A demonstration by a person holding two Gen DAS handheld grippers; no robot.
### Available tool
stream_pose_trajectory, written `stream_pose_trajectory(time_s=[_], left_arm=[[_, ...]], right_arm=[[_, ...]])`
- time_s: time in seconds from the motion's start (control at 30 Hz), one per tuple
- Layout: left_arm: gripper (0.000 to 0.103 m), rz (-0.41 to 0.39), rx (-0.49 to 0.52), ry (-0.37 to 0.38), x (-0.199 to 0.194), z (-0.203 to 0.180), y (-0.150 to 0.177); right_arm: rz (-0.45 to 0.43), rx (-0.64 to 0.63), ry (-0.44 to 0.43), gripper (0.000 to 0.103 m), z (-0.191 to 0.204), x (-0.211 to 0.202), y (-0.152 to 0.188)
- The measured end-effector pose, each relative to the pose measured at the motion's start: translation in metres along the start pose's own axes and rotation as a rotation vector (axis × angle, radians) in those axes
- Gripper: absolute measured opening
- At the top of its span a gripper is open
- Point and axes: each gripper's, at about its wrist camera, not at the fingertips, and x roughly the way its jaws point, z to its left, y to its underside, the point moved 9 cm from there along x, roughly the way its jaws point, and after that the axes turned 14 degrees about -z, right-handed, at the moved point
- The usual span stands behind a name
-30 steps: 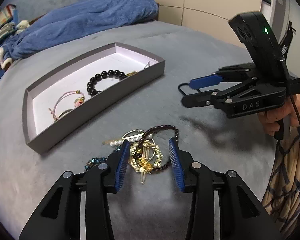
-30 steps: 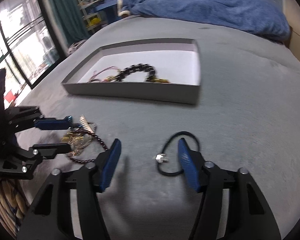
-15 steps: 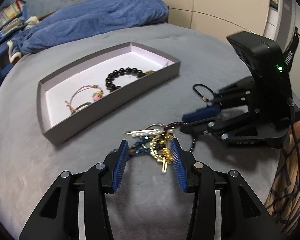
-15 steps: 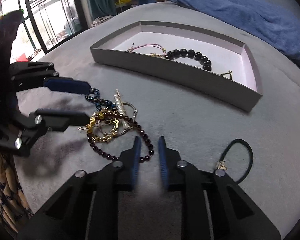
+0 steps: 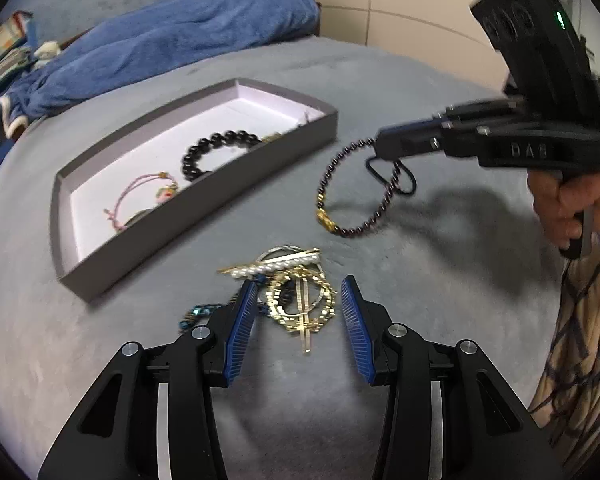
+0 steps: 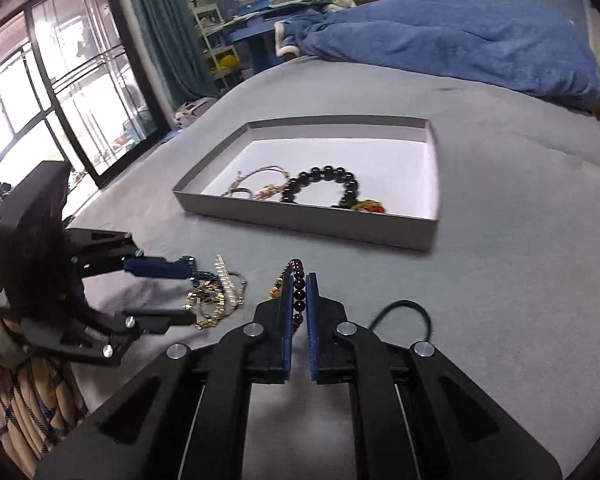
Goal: Organize jewelry
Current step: 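Close the left gripper on the gold pearl brooch while the right lifts the maroon bracelet, then carry the brooch with the left gripper while the right carries the maroon bracelet over the tray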
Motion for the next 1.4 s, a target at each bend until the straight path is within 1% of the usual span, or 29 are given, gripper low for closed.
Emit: stream_pose_trajectory(time_s=[0.07,0.17,0.27,0.3,0.4,0.47,0.53,0.83,1.07,1.13,1.17,1.2,1.27,1.33,1.4], left_arm=[[0.045,0.021,0.025,-0.003,0.005,-0.005,0.004],[0.045,0.039,0.072,-0.037,0.011,-0.006,0.010],[0.044,0.045,0.084,-0.053,0.011,-0.003,0.012],[0.041,0.047,0.087,-0.060,0.011,-0.002,0.013],[0.039,0.030,0.084,-0.057,0.007,-0.001,0.011],[0.038,0.011,0.085,-0.057,0.003,-0.001,0.007],[0.037,-0.026,0.075,-0.054,-0.005,0.000,0.000],[0.036,-0.172,-0.025,-0.073,-0.026,0.022,-0.034],[0.031,-0.216,-0.033,-0.089,-0.027,0.030,-0.049],[0.019,-0.221,-0.040,-0.091,-0.026,0.035,-0.053],[0.018,-0.223,-0.045,-0.093,-0.025,0.039,-0.054],[0.012,-0.223,-0.051,-0.092,-0.024,0.042,-0.056],[0.010,-0.230,-0.073,-0.097,-0.023,0.049,-0.059],[0.004,-0.238,-0.102,-0.091,-0.024,0.056,-0.061],[0.000,-0.240,-0.121,-0.096,-0.025,0.063,-0.062]], right_arm=[[0.000,0.000,0.008,0.006,-0.001,0.002,0.000],[-0.006,0.001,0.009,0.006,0.000,0.001,0.000],[-0.016,0.006,0.009,0.006,0.000,0.002,-0.003],[-0.018,0.007,0.008,0.006,0.000,0.001,-0.003],[-0.024,0.008,0.006,0.006,0.001,0.001,-0.005],[-0.031,0.010,0.005,0.006,0.000,0.000,-0.007],[-0.037,0.014,0.008,0.006,0.000,-0.001,-0.009],[-0.077,0.034,0.004,0.006,0.000,-0.003,-0.023],[-0.139,0.079,-0.028,0.006,0.002,-0.003,-0.051],[-0.150,0.089,-0.032,0.006,0.001,-0.001,-0.057],[-0.156,0.097,-0.033,0.006,0.000,0.001,-0.061],[-0.159,0.101,-0.032,0.006,-0.001,0.002,-0.063],[-0.172,0.109,-0.030,0.006,-0.002,0.005,-0.070],[-0.180,0.119,-0.027,0.006,-0.005,0.009,-0.076],[-0.183,0.126,-0.027,0.006,-0.005,0.013,-0.079]])
